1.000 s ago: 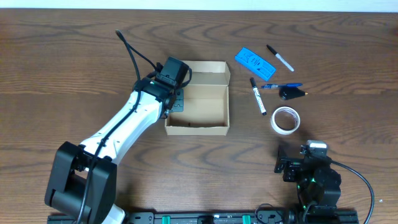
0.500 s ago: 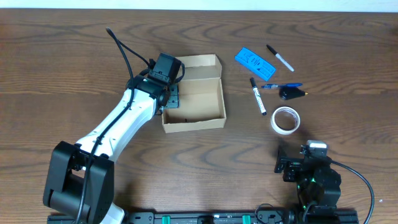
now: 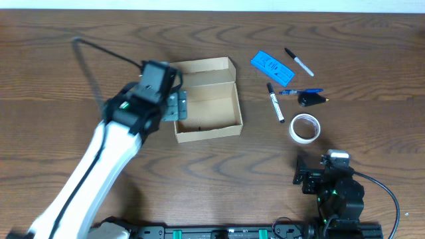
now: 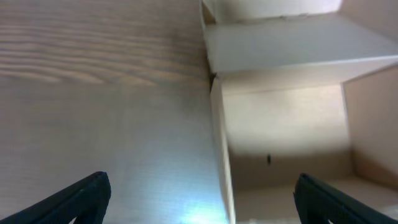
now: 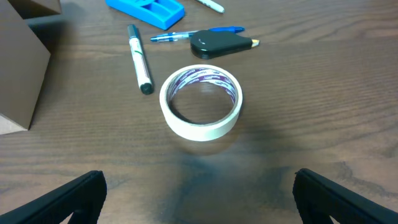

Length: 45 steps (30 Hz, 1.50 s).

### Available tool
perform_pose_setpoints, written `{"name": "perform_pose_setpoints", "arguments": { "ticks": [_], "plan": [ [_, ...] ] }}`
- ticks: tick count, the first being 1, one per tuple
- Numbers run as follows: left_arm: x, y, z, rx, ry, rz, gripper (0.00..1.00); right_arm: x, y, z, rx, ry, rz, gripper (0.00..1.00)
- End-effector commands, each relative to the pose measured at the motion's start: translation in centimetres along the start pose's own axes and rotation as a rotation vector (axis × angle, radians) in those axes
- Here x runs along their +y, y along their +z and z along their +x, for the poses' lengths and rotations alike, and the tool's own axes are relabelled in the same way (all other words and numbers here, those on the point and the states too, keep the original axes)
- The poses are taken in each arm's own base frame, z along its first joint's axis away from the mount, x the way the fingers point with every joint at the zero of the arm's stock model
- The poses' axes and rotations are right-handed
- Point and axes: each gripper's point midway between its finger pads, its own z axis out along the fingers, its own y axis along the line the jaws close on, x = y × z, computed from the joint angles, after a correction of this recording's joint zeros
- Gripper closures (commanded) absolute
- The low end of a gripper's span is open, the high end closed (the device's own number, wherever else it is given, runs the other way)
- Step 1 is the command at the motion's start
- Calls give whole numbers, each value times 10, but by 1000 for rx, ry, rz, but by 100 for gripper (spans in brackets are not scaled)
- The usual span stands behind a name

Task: Pack container

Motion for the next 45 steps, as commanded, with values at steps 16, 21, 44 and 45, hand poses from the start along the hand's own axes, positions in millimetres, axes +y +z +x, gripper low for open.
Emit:
{"name": "perform_pose_setpoints", "arguments": {
  "ticks": [16,21,44,45],
  "plan": [
    [35,-151,99,-39,254,207,5,-1,0,-1,-4,2,2,1],
    [39,-153,107,-24,254,198,5,-1,0,-1,-4,2,2,1],
    [39,-153,107,-25,253,198,5,22,-5,-38,-126,400,-155,1],
    [39,-153,107,-24,253,199,5,24,-5,-36,-106,498,-174,1]
  ]
}}
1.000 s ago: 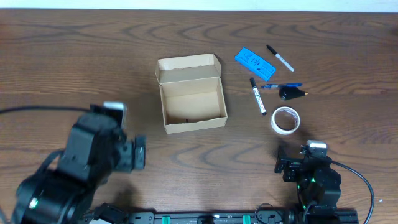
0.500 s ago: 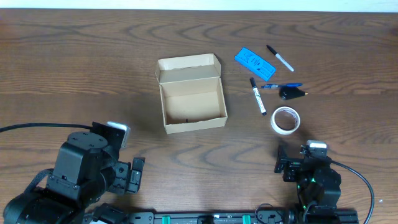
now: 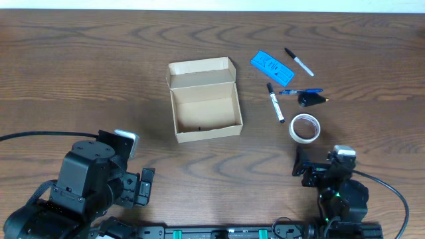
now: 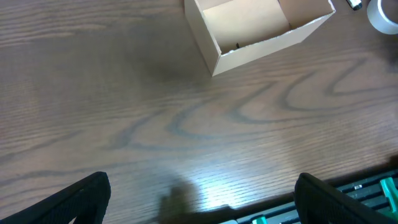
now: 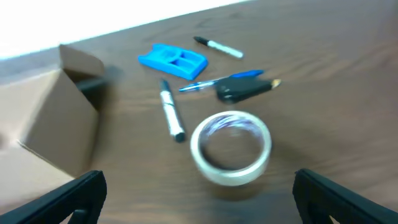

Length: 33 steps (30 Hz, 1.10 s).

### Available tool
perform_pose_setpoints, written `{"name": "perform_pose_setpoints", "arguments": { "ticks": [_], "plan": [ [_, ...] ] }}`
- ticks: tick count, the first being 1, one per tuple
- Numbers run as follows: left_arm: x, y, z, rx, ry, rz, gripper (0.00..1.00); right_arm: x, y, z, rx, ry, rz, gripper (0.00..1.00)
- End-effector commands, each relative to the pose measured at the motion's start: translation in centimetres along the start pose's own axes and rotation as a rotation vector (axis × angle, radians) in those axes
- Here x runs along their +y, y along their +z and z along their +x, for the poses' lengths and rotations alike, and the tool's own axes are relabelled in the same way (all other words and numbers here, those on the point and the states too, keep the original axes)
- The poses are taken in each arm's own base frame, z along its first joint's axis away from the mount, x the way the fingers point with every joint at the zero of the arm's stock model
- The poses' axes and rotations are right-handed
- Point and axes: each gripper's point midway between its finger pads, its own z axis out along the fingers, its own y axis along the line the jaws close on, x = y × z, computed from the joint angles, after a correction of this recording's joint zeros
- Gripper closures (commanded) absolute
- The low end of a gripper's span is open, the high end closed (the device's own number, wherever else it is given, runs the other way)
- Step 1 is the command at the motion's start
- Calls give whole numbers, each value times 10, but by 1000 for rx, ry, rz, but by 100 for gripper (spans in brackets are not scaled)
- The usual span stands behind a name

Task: Pack container
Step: 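Reach the right gripper to the blue duster and grasp it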

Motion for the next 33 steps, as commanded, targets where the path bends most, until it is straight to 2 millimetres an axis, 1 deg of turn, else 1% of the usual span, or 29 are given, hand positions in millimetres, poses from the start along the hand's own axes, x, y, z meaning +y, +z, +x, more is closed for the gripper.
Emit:
{"name": "perform_pose_setpoints", "arguments": {
  "ticks": [1,3,6,8,9,11,13,17,19,21,23,27,30,32,33],
  "plan": [
    [-1,-4,-2,-11,19,6,5,10,-1,6,41,365,-55,1],
    [-1,-4,-2,-10,19,6,5,10,-1,13,74,463,-52,1],
    [-1,-4,-2,-11,19,6,5,8,-2,20,99,477,-36,1],
    [-1,-4,-2,-11,19,6,5,8,-1,10,58,499,-39,1],
    [-1,-4,-2,-11,19,6,5,12,-1,0,22,471,-66,1],
    [-1,-4,-2,-11,19,6,5,26,-2,-16,-28,350,-151,1],
    [-1,-4,-2,-11,19,5,5,32,0,-21,-34,329,-181,1],
    [-1,-4,-2,-11,19,6,5,42,12,-20,48,271,-219,1],
    [-1,-4,-2,-11,19,6,5,44,18,-25,76,229,-210,1],
    [-1,-4,-2,-11,19,6,5,46,25,-36,104,164,-198,1],
    [-1,-4,-2,-11,19,6,5,47,36,-53,132,85,-175,1],
    [-1,-4,-2,-11,19,6,5,45,68,-84,180,-75,-124,1],
    [-1,-4,-2,-10,19,6,5,48,100,-106,219,-182,-123,1],
    [-1,-4,-2,-10,19,6,5,48,121,-118,237,-223,-116,1],
    [-1,-4,-2,-10,19,6,5,47,135,-125,252,-255,-111,1]
  ]
}}
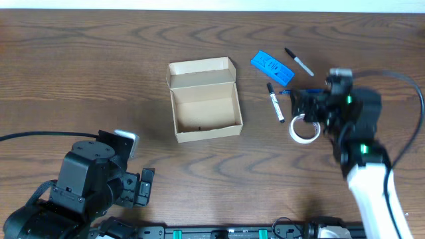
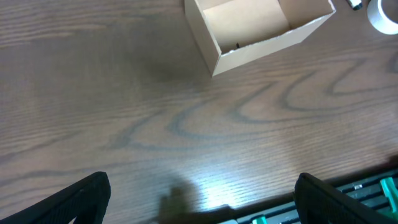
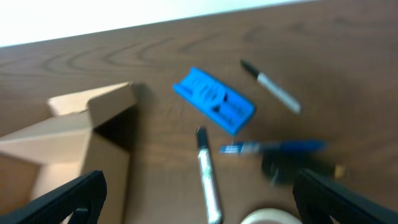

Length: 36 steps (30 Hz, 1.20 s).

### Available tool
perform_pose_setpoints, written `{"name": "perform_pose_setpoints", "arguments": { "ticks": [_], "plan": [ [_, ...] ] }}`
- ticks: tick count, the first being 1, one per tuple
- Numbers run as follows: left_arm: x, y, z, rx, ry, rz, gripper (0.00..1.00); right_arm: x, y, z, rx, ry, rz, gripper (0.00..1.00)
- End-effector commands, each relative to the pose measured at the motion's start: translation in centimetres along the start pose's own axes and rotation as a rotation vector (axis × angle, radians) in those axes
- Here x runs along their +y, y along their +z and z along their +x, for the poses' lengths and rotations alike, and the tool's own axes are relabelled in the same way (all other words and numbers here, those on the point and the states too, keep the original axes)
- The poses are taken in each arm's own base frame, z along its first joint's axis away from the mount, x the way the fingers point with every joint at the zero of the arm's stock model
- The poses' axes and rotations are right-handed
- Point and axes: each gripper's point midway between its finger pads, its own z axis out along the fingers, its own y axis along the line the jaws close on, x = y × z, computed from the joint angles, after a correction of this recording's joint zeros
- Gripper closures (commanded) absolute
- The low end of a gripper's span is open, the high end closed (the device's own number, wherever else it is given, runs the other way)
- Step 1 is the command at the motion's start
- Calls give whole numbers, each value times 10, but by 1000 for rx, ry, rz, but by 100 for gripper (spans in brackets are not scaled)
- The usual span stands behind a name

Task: Pack container
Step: 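Reach the right gripper to the blue duster and grasp it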

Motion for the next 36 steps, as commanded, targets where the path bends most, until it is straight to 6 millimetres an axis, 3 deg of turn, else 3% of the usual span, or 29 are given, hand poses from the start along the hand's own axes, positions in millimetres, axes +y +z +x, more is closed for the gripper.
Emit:
{"name": "perform_pose_setpoints", "arguments": {
  "ticks": [1,10,15,28,36],
  "plan": [
    [-1,-4,-3,-12,19,6,5,-9,21,-27,25,-154,29,1],
    [-1,-4,-3,-12,19,5,5,-28,77,-61,159,-383,64,1],
    [-1,-4,-3,-12,19,6,5,-32,102,-67,199,-448,49,1],
    [-1,-4,-3,-12,19,6,5,2,180,-26,429,-623,-127,1],
    [-1,-4,-3,-12,19,5,5,6,218,8,481,-647,-135,1]
  ]
}}
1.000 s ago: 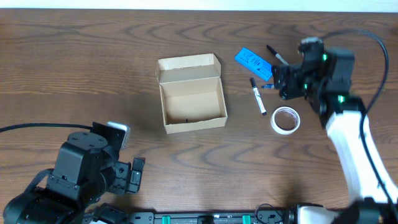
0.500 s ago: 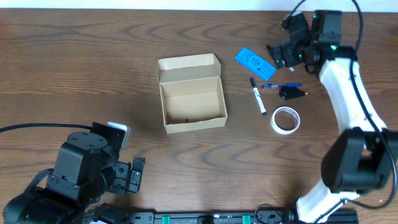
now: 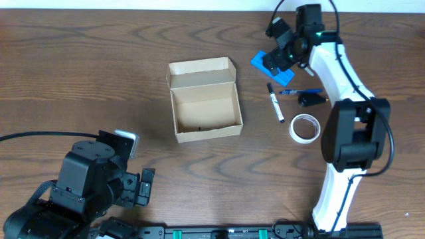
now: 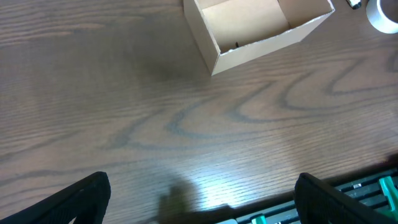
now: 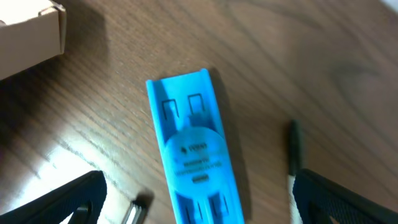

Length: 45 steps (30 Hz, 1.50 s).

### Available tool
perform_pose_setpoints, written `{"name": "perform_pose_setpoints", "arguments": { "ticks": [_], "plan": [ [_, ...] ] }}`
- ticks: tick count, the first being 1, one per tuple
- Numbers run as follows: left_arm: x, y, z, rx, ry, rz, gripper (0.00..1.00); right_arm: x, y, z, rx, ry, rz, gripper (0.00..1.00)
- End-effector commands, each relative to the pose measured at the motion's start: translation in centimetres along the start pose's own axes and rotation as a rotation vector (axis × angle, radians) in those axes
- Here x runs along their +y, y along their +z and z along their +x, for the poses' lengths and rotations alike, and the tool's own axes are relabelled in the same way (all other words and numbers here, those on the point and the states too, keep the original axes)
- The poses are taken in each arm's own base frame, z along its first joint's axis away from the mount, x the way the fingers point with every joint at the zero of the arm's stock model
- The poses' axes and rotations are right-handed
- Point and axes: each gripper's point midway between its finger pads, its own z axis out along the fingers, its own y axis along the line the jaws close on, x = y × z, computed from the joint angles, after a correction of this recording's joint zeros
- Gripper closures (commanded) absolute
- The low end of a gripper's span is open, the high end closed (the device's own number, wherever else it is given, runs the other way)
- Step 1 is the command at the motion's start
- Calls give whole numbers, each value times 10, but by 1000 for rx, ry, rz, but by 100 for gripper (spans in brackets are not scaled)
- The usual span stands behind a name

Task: Pack container
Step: 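Reach the right gripper to the blue duster and grasp it, then carry the blue duster left and lower it into the box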

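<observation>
An open, empty cardboard box (image 3: 204,99) sits mid-table, its lid flap folded back. To its right lies a flat blue plastic holder (image 5: 196,152), with my right gripper (image 5: 199,208) open just above it and its fingers on either side. In the overhead view the right gripper (image 3: 279,54) covers part of the blue holder (image 3: 261,63). My left gripper (image 4: 199,208) is open over bare wood near the front left, far from the box (image 4: 261,28).
Right of the box lie a black-and-white marker (image 3: 275,103), a blue pen (image 3: 300,91), a small black object (image 3: 311,99) and a roll of white tape (image 3: 305,127). A second marker (image 5: 293,149) lies just beside the blue holder.
My right gripper has moved from over the tape roll and pens to the far side, low over the blue holder. It remains open. The left arm has not moved.
At first my left gripper was open at the box's left wall and the right arm rested at the near edge. Then the left arm was back at the front left. The right arm then stood over the tape roll, and now over the blue holder.
</observation>
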Motion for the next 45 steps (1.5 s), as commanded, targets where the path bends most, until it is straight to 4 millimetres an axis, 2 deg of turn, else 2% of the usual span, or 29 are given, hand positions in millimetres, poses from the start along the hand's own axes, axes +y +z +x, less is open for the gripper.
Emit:
{"name": "perform_pose_setpoints", "arguments": {
  "ticks": [1,8,16,21,28,31,45],
  "plan": [
    [0,-4,-3,-13,19,3,5,0,15,-1,5,-25,4,1],
    [0,-4,-3,-13,19,3,5,1,42,12,40,-20,-9,1],
    [0,-4,-3,-13,19,3,5,3,62,29,93,-15,-10,2],
    [0,-4,-3,-13,19,3,5,2,63,32,104,-14,-5,6],
    [0,-4,-3,-13,19,3,5,3,67,35,112,-12,-10,20],
    [0,-4,-3,-13,19,3,5,4,68,36,113,-12,-11,22],
    [0,-4,-3,-13,19,3,5,3,69,35,108,-14,-7,42]
  ]
}}
